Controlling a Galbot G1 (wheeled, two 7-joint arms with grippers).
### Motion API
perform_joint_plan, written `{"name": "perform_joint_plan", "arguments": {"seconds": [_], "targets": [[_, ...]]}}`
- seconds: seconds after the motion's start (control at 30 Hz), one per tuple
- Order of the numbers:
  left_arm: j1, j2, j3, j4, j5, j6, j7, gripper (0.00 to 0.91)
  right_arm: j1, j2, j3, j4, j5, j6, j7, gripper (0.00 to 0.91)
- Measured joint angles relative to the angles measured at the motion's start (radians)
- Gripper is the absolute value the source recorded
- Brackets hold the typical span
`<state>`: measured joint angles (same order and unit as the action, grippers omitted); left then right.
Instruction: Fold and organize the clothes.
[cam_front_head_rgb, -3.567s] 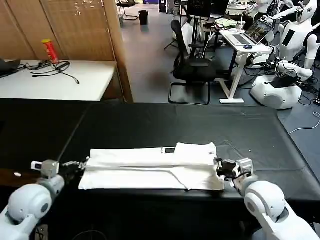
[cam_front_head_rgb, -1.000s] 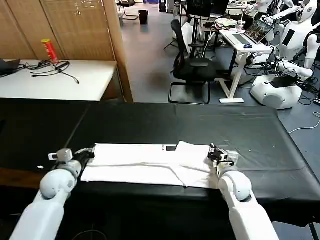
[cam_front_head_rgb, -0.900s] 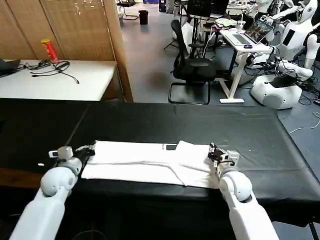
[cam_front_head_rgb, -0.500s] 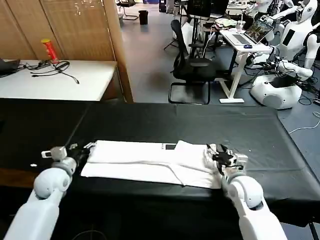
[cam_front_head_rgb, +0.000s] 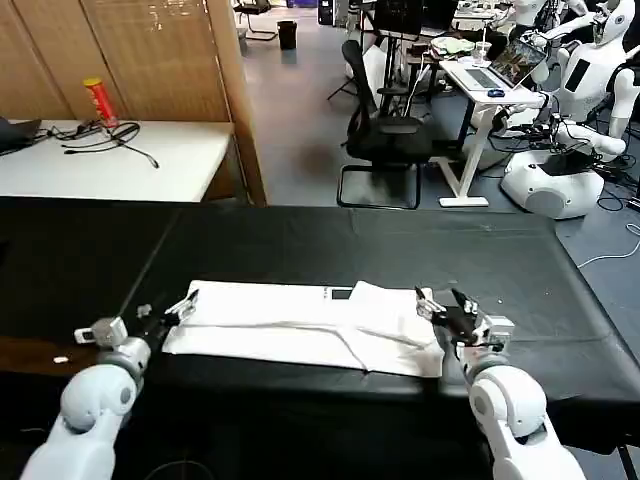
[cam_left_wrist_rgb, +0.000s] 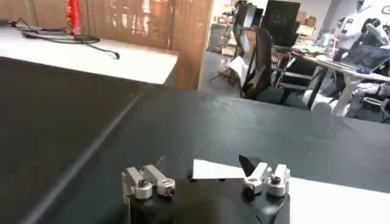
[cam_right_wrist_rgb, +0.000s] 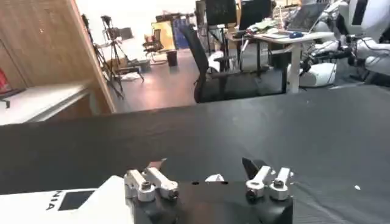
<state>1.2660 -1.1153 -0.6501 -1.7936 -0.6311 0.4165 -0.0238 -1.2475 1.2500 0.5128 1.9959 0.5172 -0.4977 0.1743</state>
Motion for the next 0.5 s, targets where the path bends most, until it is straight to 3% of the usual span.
{"name": "perform_joint_plan", "arguments": {"seconds": [0.5], "targets": [[0.085, -0.037, -0.011, -0.010, 0.069, -0.038, 0.024, 0.878, 0.001, 0.011, -0.001, 0.004, -0.007, 0.006, 0.000, 0.878]]}}
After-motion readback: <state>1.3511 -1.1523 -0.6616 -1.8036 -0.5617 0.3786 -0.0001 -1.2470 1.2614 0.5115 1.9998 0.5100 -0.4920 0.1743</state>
